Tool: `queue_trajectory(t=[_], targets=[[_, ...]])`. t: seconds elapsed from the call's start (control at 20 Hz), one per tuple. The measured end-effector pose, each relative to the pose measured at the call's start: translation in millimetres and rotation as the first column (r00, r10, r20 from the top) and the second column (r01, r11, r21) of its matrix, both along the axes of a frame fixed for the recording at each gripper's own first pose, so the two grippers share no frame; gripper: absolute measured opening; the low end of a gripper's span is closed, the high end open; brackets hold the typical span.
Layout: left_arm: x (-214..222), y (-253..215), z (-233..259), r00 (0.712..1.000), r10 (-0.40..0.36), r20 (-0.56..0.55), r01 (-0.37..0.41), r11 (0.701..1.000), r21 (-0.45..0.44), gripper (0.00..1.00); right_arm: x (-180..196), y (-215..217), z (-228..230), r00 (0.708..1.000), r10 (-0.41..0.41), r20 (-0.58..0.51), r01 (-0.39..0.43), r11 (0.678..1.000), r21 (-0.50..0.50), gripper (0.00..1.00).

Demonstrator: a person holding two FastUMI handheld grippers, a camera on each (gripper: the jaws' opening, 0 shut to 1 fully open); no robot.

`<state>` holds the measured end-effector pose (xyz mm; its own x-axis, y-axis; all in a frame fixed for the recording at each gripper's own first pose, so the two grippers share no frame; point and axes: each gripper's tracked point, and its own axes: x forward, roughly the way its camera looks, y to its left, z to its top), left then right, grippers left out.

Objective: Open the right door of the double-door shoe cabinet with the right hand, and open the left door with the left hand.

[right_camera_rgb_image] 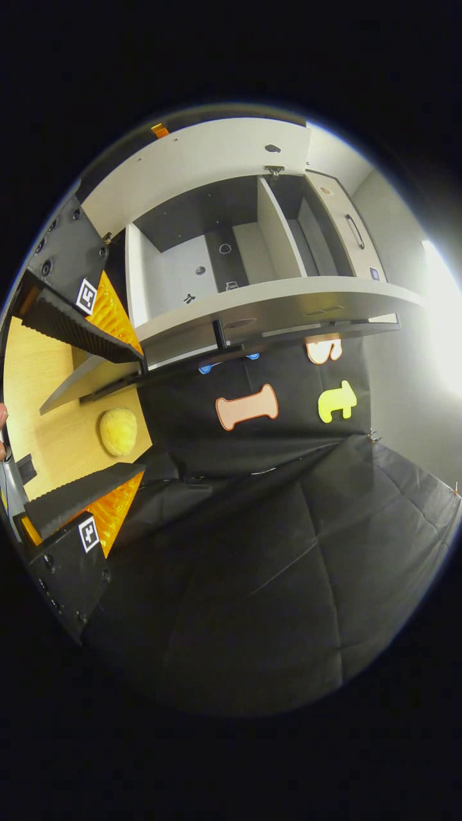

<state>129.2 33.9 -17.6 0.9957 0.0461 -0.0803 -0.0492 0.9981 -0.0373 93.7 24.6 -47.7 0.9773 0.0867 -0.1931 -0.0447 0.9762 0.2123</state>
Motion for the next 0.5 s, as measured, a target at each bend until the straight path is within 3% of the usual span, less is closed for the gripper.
queue_trajectory(t=[0.3,0.5], targets=[[-19.8,-1.2,14.4,0.999,0.025,0.022,-0.026,0.999,0.022,0.01,8.7,8.0,-6.9,1.0,0.019,-0.008,-0.019,1.0,0.01,0.98],[-50.0,-3.4,55.2,0.997,0.033,0.074,-0.032,0.999,-0.008,0.01,19.7,14.1,-1.2,0.999,0.038,0.009,-0.039,0.999,0.02,0.98]])
